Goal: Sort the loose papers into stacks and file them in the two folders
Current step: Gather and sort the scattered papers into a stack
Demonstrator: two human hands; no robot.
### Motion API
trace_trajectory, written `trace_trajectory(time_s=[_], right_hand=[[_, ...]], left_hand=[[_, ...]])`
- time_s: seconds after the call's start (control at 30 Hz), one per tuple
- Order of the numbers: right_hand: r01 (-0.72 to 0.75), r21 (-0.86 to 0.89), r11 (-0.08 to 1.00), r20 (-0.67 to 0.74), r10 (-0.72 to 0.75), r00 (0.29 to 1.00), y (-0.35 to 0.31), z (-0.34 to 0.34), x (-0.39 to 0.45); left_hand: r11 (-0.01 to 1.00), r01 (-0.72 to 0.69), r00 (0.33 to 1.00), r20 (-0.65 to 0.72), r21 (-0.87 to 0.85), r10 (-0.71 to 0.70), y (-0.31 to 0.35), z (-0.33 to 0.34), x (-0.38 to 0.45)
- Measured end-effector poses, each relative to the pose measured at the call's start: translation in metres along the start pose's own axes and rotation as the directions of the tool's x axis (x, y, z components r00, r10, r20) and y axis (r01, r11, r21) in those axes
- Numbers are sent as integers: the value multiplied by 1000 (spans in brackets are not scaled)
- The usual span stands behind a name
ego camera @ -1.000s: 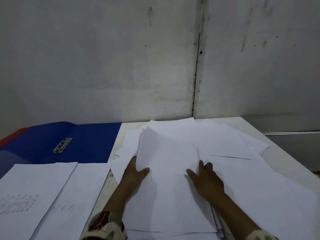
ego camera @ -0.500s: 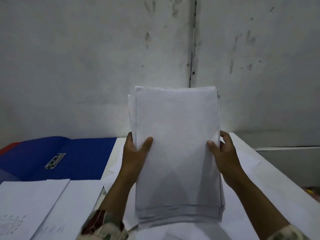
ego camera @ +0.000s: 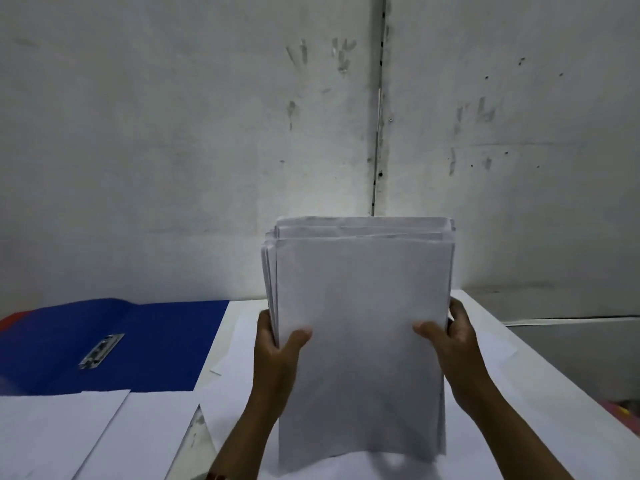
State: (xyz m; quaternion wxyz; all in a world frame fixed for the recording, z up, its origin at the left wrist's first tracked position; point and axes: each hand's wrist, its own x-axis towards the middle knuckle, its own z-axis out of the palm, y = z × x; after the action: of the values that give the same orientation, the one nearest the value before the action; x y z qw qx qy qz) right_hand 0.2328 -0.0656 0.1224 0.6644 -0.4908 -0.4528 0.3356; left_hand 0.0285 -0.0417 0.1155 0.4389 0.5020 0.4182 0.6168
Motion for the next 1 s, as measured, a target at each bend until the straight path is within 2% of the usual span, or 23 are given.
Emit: trace_trajectory(time_s=[0.27, 0.5, 0.6, 0.67, 0.77, 0.87, 0.93, 1.0], right_hand=[[121, -9, 993, -76, -122, 990, -18, 3, -3], [160, 23, 987, -103, -156, 982, -13, -2, -7], [230, 7, 973, -104, -228, 968, -22, -2, -3], [335, -30, 942, -86, -336, 938, -30, -1, 2], [510, -212, 834, -27, -527, 850, -48, 0, 7], [568, -379, 731, 69, -589, 805, -61, -2, 14], [572, -423, 703, 73, -603, 795, -63, -3, 18], [574, -445, 687, 58, -618, 784, -61, -3, 19]], left_hand=[[991, -59, 997, -63, -118, 52, 13, 10, 1], [990, -128, 992, -22, -62, 127, 4, 5, 8], [976, -216, 976, 3, -24, 216, 17, 8, 16], [951, -310, 951, 19, 18, 310, 32, 11, 20], [835, -523, 852, 113, 170, 511, 55, 11, 28], [615, -688, 719, 255, 385, 646, 72, 4, 43], [524, -700, 693, 282, 486, 664, 74, 0, 52], [530, -686, 698, 248, 498, 672, 70, -2, 56]])
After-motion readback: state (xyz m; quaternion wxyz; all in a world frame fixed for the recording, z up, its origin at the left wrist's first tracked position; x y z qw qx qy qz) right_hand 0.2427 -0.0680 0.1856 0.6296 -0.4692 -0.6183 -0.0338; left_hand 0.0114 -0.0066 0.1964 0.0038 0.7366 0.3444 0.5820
